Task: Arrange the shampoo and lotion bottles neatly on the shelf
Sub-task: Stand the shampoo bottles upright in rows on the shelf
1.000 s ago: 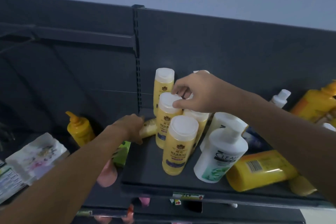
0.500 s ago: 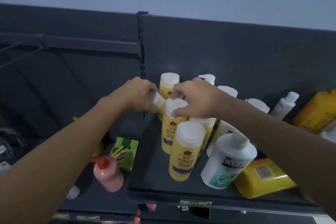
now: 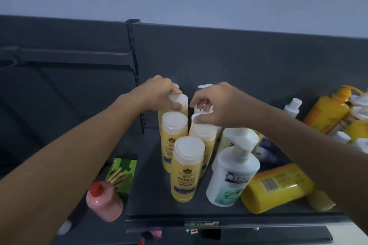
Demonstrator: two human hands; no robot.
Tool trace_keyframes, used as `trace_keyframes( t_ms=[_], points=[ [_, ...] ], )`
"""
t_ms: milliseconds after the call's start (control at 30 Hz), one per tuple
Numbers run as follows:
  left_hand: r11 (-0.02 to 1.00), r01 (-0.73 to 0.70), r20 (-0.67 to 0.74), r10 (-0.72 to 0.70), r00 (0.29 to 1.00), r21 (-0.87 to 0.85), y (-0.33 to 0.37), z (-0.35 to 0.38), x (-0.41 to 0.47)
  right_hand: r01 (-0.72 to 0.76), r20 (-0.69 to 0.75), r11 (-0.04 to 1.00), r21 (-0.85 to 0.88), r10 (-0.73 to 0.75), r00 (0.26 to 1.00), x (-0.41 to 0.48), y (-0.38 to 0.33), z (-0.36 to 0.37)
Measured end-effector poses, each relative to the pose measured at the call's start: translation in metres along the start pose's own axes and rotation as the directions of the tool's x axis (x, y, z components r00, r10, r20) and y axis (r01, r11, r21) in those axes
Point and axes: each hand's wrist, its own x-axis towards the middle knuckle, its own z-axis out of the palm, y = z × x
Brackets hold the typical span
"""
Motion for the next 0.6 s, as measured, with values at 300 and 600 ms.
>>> trace_keyframes(
  t_ms=[300, 600],
  points=[
    [0.980, 0.174, -0.152, -0.187, 0.970, -0.097, 0.006, 0.001, -0.013, -0.031, -0.001, 0.999, 0.024, 0.031, 1.000, -0.019, 0.021, 0.001],
    [0.964, 0.013, -0.267, -0.087, 0.960, -0.265, 0.073, -0.010, -0.093, -0.006, 0.089, 0.999, 0.037, 0.003, 0.996, -0.021, 0.027, 0.016]
  ],
)
